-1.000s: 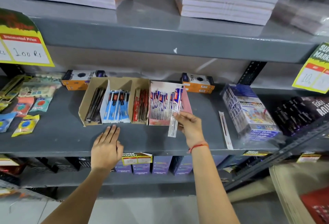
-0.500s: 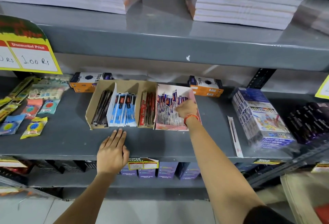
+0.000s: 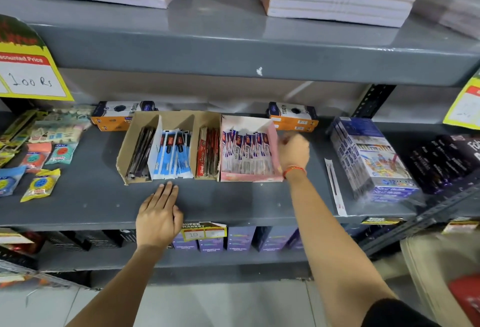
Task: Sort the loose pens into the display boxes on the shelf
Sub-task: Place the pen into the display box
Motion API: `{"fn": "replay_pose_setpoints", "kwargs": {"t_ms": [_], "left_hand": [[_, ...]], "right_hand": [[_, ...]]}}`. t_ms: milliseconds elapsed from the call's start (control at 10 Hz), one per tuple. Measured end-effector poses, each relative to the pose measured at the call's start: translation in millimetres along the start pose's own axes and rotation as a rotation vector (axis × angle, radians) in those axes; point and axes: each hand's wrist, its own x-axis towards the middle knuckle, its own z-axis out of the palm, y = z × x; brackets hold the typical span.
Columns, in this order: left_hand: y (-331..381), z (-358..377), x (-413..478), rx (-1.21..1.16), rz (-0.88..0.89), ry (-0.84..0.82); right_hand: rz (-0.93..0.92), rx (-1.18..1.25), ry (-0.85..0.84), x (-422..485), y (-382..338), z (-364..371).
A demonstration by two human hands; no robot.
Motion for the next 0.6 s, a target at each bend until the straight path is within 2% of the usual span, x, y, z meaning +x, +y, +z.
{"fn": "replay_pose_setpoints", "kwargs": {"t_ms": [100,200,300,500,600], "left_hand": [[0,1,0,0.002,0.003,0.006],[0,2,-1,0.001,-0.009,0.000],[-2,3,-1,0.004,-0.024,-0.017],[-1,1,-1,0.008,-0.026,-0.019],[-1,1,-2,0.006,-0.023,-0.013]], "right_hand": [[0.149,-0.152,0.097,11,47,-28],[0.341,-0.375,0.065,5,89,-42],[0.369,-0.428,0.062,-7,106,-41],[0.270,-0.406,0.012,-19,95,-37],[0.339,-0.205,-0.026,-13,94,-46]]}}
